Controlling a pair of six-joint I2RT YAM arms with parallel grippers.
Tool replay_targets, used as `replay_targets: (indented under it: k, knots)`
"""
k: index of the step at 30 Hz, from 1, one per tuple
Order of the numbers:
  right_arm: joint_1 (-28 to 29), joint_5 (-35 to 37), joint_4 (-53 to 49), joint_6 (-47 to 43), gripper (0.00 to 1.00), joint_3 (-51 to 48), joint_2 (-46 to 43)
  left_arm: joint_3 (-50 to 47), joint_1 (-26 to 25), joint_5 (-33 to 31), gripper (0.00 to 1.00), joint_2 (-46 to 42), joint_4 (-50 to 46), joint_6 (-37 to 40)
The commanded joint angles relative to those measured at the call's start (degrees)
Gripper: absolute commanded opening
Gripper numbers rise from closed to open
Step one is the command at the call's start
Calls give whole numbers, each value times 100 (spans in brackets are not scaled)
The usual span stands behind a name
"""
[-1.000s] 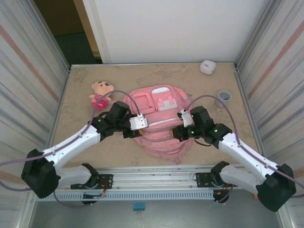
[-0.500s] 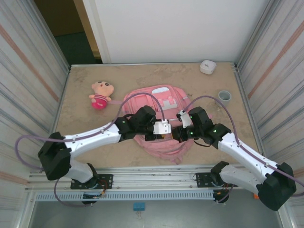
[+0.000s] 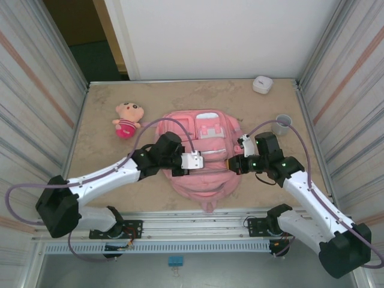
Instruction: Pack the student bag
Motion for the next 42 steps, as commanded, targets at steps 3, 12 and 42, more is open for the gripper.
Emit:
replay_targets:
  k: [3, 12, 42]
  knots:
    - [144, 24, -9, -88, 0, -53, -91, -387, 435, -486, 4, -430, -1018, 147]
    - [524, -129, 192, -79, 0, -3, 67, 383, -620, -308, 55, -30, -166, -638]
    - [-659, 1471, 253, -412, 0, 426, 852, -130, -135, 230, 0, 255, -256, 251]
